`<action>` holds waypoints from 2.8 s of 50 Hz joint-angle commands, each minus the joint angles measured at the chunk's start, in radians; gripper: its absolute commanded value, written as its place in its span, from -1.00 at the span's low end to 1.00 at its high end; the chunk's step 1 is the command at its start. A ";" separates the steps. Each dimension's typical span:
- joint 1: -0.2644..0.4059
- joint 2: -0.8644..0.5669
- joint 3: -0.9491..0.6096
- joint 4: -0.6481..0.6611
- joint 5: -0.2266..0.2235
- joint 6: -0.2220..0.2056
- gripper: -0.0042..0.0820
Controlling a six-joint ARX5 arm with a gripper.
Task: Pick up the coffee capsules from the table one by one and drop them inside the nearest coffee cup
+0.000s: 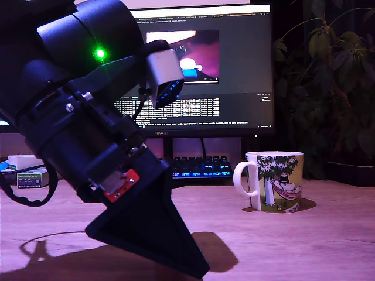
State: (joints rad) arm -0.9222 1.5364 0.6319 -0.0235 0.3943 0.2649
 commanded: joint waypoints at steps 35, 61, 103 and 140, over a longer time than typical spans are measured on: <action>0.011 -0.006 -0.011 0.081 -0.009 -0.013 0.19; 0.018 -0.087 -0.142 0.205 -0.021 -0.033 0.22; 0.024 -0.093 -0.247 0.365 -0.029 -0.082 0.19; 0.024 -0.051 -0.247 0.388 -0.029 -0.086 -0.32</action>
State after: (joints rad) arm -0.8993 1.4750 0.3958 0.3565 0.3645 0.1852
